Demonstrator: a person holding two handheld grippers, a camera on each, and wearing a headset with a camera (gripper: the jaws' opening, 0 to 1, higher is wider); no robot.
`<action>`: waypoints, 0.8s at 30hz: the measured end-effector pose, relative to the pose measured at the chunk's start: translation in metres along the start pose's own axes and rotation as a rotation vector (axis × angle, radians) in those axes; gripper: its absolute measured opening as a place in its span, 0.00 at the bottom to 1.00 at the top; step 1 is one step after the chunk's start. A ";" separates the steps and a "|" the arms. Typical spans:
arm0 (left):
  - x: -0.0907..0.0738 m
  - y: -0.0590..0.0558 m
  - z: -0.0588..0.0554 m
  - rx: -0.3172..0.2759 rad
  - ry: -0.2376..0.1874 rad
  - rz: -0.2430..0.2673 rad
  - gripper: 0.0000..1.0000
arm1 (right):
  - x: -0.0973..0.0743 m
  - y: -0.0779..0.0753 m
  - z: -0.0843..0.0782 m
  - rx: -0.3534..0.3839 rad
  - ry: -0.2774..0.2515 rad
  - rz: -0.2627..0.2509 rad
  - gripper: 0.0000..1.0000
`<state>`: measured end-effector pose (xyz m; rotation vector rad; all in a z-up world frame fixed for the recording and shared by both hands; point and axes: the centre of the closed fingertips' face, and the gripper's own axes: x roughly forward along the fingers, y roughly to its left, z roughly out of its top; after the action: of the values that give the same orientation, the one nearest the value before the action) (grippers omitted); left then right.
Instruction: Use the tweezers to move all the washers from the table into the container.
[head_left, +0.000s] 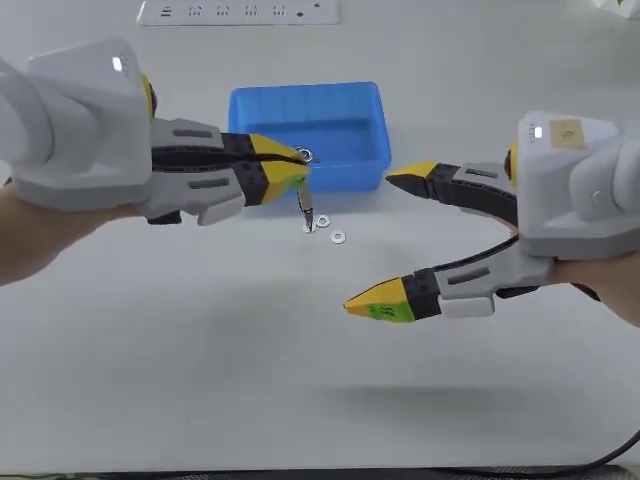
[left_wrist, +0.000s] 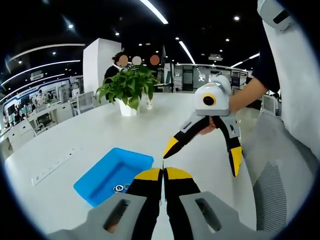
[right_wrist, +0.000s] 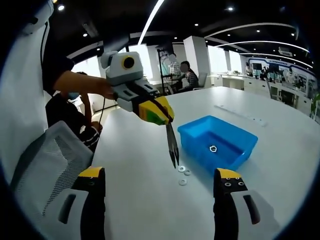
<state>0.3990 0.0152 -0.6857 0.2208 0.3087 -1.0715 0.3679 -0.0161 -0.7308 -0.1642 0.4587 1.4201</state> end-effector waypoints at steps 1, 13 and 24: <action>0.000 0.000 -0.001 -0.002 0.001 -0.002 0.05 | 0.000 0.000 0.000 0.003 -0.003 -0.001 0.90; 0.005 0.006 -0.007 -0.004 0.010 0.000 0.05 | -0.003 -0.001 -0.016 0.033 0.009 -0.005 0.87; 0.009 0.005 -0.012 -0.009 0.018 -0.016 0.05 | -0.002 -0.001 -0.015 0.049 0.003 -0.004 0.87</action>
<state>0.4059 0.0145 -0.7003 0.2206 0.3312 -1.0840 0.3657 -0.0236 -0.7443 -0.1281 0.4949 1.4037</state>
